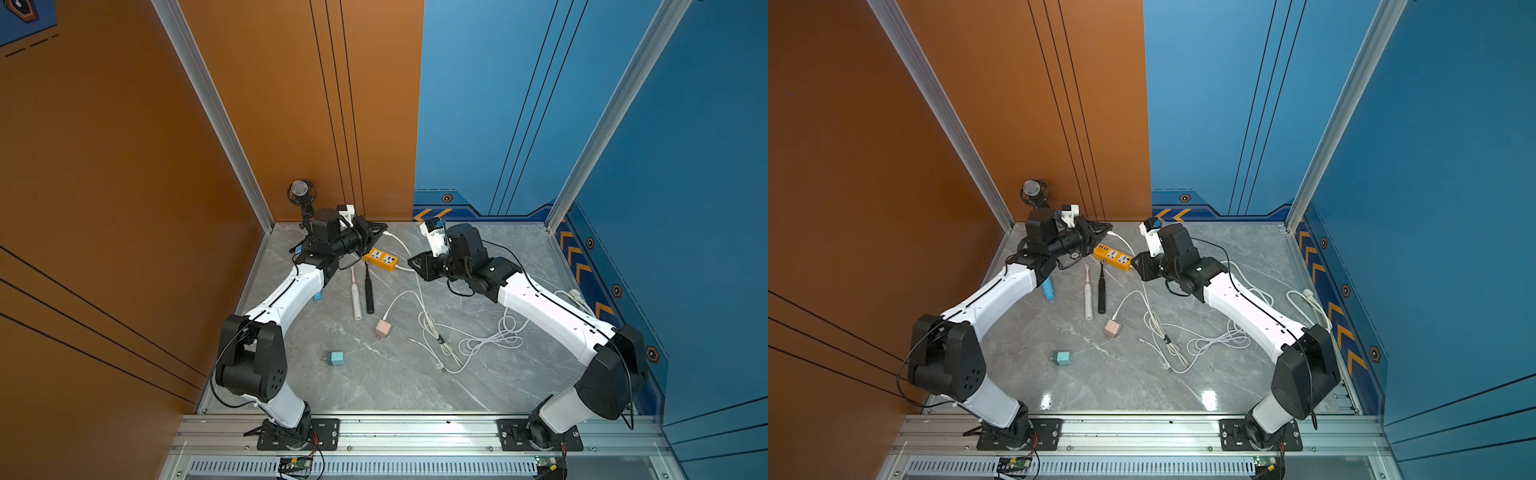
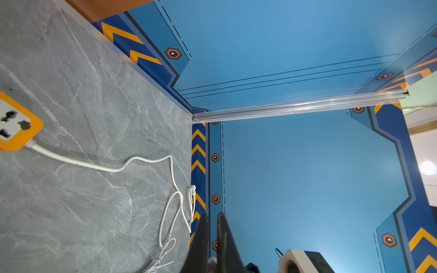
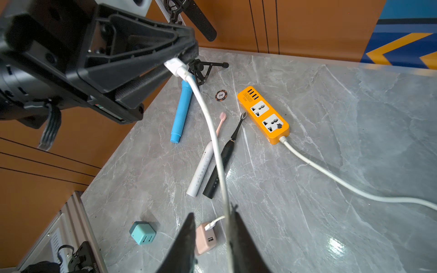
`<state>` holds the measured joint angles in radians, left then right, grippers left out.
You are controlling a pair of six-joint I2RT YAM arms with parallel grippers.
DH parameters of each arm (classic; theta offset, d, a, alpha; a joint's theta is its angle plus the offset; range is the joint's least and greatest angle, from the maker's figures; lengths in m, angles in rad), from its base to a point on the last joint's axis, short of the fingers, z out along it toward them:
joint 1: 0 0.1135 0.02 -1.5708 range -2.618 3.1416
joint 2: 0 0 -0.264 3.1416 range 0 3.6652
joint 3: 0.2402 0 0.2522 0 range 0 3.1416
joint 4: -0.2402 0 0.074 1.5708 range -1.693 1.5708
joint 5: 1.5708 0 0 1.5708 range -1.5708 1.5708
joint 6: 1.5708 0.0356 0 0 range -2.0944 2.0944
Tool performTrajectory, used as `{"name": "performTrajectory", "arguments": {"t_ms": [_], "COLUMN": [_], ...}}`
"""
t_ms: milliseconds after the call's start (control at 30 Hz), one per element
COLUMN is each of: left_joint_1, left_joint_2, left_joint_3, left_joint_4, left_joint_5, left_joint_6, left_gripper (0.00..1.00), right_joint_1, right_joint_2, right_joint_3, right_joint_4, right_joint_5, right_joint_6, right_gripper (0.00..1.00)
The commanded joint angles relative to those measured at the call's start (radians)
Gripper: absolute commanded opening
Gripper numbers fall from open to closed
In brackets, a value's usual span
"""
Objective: Charge the electric toothbrush
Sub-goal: Pick up the charging cable from the center of the board.
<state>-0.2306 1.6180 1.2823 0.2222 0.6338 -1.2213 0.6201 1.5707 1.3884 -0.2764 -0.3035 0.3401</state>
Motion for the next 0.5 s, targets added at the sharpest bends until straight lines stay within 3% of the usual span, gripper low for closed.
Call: {"name": "performTrajectory", "arguments": {"t_ms": [0, 200, 333, 467], "left_joint_1": [-0.007, -0.027, -0.055, -0.064], "left_joint_2": [-0.029, -0.020, 0.021, 0.083], "left_joint_3": [0.049, 0.083, 0.080, 0.089], "left_joint_4": [0.072, 0.200, 0.393, 0.529], "left_joint_5": [0.074, 0.160, 0.172, 0.180], "left_joint_6": [0.172, 0.150, 0.000, -0.119], "left_gripper": [0.00, 0.00, 0.00, 0.00], "right_joint_1": [-0.037, -0.114, -0.136, -0.129], "right_joint_2": [-0.037, -0.044, -0.017, 0.011], "right_joint_3": [0.047, 0.066, 0.058, 0.088], "right_joint_4": [0.016, 0.225, 0.442, 0.533], "right_joint_5": [-0.121, -0.239, -0.299, -0.332], "right_joint_6": [0.115, 0.379, 0.533, 0.607], "right_gripper": [0.41, 0.49, 0.51, 0.51]}}
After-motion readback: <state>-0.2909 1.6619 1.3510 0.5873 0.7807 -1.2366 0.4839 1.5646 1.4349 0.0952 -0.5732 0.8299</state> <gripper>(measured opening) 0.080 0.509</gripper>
